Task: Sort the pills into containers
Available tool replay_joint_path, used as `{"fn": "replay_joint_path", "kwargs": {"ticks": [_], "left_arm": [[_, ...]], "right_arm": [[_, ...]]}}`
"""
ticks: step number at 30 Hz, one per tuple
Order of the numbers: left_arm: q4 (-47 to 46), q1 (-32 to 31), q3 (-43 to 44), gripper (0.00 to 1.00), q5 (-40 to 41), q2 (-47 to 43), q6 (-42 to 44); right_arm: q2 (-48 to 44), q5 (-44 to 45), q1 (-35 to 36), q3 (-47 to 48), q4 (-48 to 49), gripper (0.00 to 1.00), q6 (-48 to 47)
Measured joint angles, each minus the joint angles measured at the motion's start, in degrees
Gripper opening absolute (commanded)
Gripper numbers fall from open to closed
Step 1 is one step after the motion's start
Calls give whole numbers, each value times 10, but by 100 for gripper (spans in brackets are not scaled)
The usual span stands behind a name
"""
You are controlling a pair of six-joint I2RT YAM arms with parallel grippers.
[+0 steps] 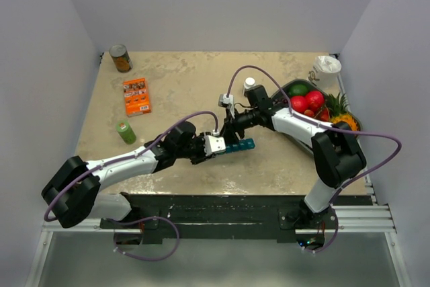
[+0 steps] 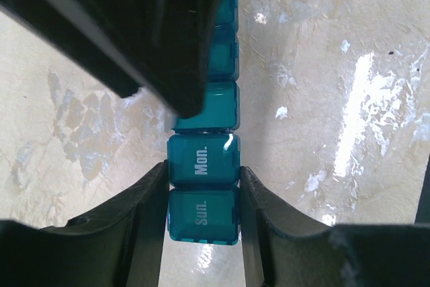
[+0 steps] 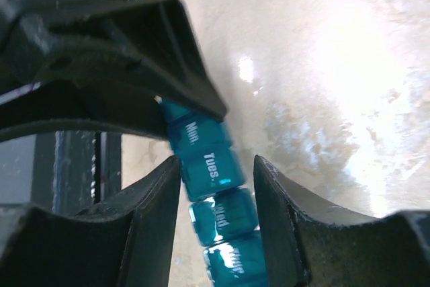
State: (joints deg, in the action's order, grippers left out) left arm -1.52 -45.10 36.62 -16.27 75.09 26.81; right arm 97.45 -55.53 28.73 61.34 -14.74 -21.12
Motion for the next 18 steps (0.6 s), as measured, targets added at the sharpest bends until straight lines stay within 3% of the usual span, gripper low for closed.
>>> {"fn": "replay_joint_path", "kwargs": {"ticks": [13,15,17,18], "left_arm": [[-6,-4,-4,0,-23,-1,-1],[-6,-4,-4,0,-20,-1,-2],[-6,-4,-4,0,-15,0,-2],[-7,-4,-4,0,-11,2,-2]], "right_arm": [[17,127,6,-8,85,49,57],[27,135,9,-8,83,57,57],[29,138,10,-7,78,76,57],[27,138,9,-6,74,79,54]]}}
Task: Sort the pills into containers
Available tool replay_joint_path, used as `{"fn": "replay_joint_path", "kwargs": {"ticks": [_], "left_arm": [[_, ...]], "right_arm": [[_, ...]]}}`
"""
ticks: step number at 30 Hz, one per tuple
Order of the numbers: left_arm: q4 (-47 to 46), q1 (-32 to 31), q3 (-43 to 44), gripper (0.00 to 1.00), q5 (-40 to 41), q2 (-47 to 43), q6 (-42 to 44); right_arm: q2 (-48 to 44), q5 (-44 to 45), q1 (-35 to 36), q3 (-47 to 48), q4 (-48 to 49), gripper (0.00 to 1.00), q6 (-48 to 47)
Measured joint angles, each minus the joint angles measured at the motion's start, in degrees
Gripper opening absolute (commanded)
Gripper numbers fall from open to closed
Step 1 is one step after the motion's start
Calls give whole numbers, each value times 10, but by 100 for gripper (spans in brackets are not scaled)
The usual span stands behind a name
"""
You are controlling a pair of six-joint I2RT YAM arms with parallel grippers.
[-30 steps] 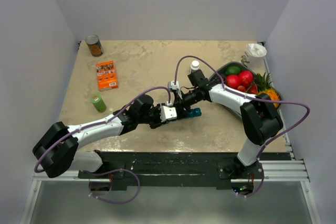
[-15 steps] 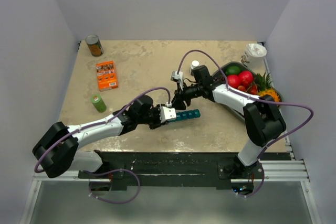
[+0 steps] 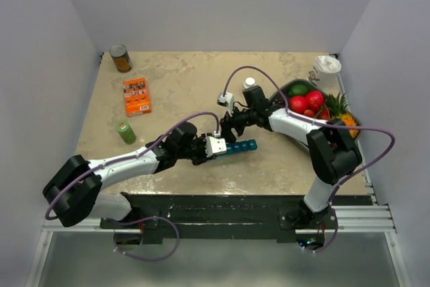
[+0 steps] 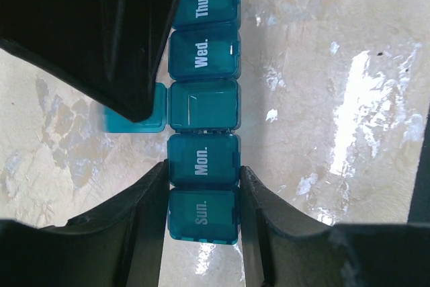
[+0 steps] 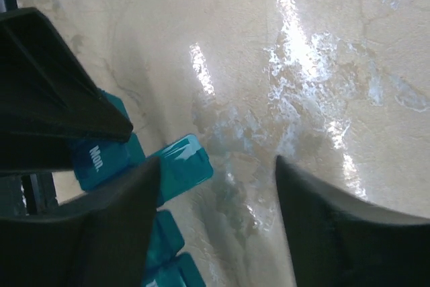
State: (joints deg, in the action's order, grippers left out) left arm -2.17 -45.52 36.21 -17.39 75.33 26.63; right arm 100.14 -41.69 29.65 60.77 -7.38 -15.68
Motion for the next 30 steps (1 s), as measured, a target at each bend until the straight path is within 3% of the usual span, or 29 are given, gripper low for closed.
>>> {"fn": "replay_joint_path", "kwargs": {"ticks": [4,11,12,15,16,18,23,30], "left_arm": [[2,2,5,0,19,27,1],[11,12,46,0,48,99,2],[11,12,53,4,54,110,2],[11,13,66,45,75,134,1],[11,13,70,77,82,139,0],[10,13,71,93,96,144,-2],[10,13,70,98,110,112,-18],[14,24,58,99,113,-25,-55]], "right_arm": [[-29,-2,-16,10,-28,86,-15],[-141,-22,-135,10,-33,88,-26],[-147,-24,-147,10,-31,88,-26],[-147,-24,-161,10,-31,88,-26],[-144,-24,-163,10,-31,88,-26],[-140,-23,-166,10,-31,88,-26],[-139,-9,-179,10,-33,88,-26],[-125,54,-189,28,-45,89,-22]]}}
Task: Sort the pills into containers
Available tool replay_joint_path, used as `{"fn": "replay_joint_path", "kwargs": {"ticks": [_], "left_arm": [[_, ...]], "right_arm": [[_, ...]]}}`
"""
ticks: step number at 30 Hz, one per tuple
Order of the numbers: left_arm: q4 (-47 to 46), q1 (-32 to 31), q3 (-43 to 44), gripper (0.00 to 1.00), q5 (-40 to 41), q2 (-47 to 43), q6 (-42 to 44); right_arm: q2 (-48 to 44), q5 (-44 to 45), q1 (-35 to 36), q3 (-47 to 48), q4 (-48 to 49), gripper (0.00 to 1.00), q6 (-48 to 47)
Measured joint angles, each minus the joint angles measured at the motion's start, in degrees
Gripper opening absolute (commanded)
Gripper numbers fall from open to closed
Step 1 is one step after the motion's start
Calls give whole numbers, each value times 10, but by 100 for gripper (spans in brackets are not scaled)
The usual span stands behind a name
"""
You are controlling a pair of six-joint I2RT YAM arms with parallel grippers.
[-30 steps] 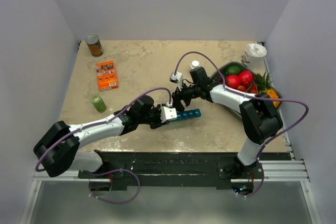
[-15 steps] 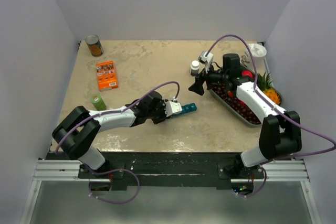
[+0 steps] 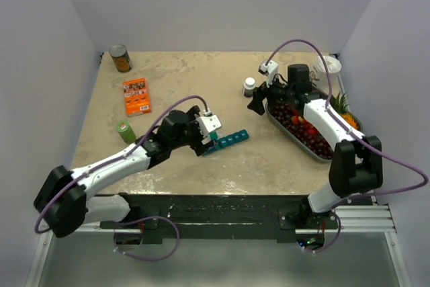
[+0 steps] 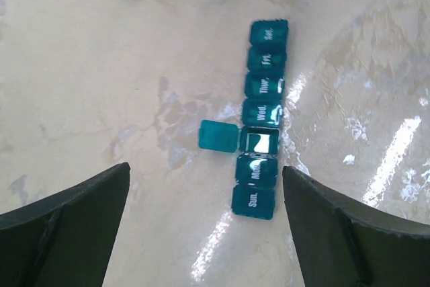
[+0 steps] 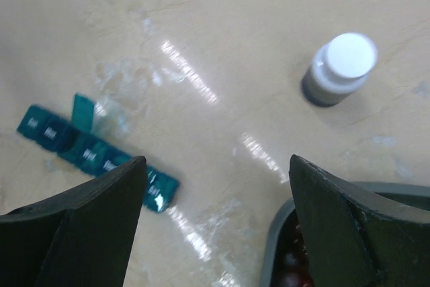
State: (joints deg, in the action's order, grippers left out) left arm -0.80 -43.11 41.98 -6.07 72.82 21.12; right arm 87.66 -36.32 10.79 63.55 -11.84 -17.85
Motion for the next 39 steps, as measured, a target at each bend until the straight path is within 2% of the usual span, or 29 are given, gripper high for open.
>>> {"fn": "replay_joint_path", "kwargs": {"ticks": [2,4,7,10,15,20,32,36,38,39], "left_arm": [[2,22,-8,99,-2,-51,-34],[2,51,-16,99,3,-95,-70],[9,76,-29,99,26,-144,-103],[29,77,-40,99,56,-170,-122],[59,77,-45,99,101,-177,-126],[68,77,-45,99,113,-176,-126],[87,77,-45,99,112,-164,-126],[88,77,-45,99,112,-164,-126],[88,77,-45,99,112,-164,-126],[88,77,-45,99,112,-164,-126]], "right_arm": [[35,31,1,46,-15,92,9],[96,74,2,133,-47,96,18],[186,131,7,256,-82,95,22],[244,182,17,323,-110,93,22],[312,244,51,382,-162,86,21],[361,285,70,435,-191,84,20],[386,313,64,479,-213,77,20],[405,311,64,497,-215,69,20],[411,310,64,500,-217,62,19],[414,309,64,501,-219,54,20]]}}
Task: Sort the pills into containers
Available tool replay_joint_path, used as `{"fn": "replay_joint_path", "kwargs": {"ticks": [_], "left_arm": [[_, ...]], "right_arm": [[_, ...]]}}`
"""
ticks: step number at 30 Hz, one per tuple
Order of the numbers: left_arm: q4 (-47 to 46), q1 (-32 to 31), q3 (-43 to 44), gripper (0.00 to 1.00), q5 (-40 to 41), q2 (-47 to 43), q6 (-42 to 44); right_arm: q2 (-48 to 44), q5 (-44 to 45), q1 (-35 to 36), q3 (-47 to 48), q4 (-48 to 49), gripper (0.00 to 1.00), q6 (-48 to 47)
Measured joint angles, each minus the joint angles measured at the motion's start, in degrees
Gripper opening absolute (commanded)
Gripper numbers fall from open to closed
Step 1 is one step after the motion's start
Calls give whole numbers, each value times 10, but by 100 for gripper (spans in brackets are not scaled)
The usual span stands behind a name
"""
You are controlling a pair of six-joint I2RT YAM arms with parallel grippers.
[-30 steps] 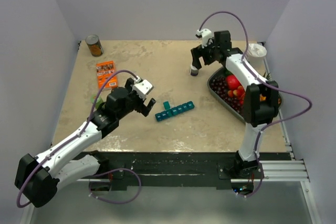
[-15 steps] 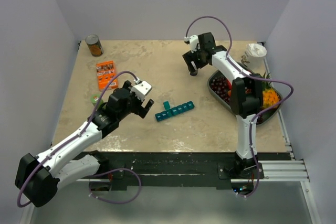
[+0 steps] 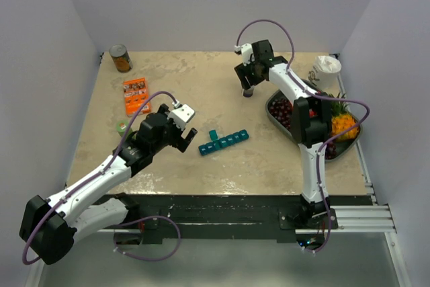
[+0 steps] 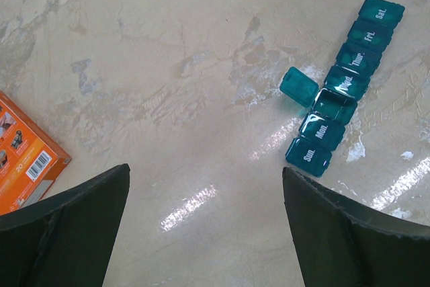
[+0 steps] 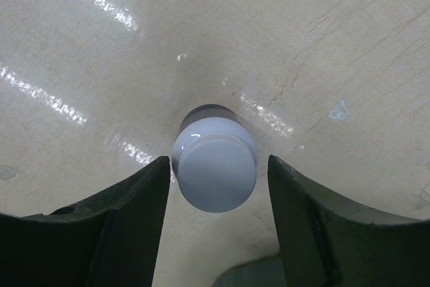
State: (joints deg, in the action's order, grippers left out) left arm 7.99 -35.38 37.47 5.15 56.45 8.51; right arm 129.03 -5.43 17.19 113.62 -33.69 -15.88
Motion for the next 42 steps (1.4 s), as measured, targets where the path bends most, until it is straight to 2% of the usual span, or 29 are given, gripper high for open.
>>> {"fn": "replay_joint_path", "kwargs": {"ticks": [2,3,6,10,14,20,21,24,34,37,38,40,41,42], "left_arm": [[0,0,0,99,0,0,0],[0,0,0,99,0,0,0],[0,0,0,99,0,0,0],[0,0,0,99,0,0,0],[0,0,0,99,-5,-8,0],[-3,0,0,99,-14,-28,0],[-3,0,0,99,-14,-30,0],[-4,0,-1,99,-15,-34,-4],[-20,0,-15,99,-15,-69,-6],[-27,0,-18,99,-16,-71,-6],[-28,0,-18,99,-17,-71,-6],[-30,0,-20,99,-20,-71,-6],[-31,0,-21,99,-22,-69,-6],[-32,0,-22,99,-24,-66,-6]], "right_arm": [[1,-1,0,0,-5,38,-2],[1,-1,0,0,-8,23,-2],[-3,-10,0,7,-8,12,-2],[-8,-41,2,-7,-17,10,-30],[-76,-85,19,-99,-29,11,-94],[-173,-139,116,-208,-51,12,-185],[-183,-147,152,-213,-50,12,-193],[-180,-162,199,-214,-45,12,-207],[-118,-163,208,-168,-37,15,-208],[-94,-165,211,-139,-35,32,-202],[-91,-164,212,-135,-35,51,-201],[-86,-165,214,-128,-36,66,-194],[-86,-165,215,-127,-36,79,-190],[-86,-166,215,-126,-37,85,-185]]}}
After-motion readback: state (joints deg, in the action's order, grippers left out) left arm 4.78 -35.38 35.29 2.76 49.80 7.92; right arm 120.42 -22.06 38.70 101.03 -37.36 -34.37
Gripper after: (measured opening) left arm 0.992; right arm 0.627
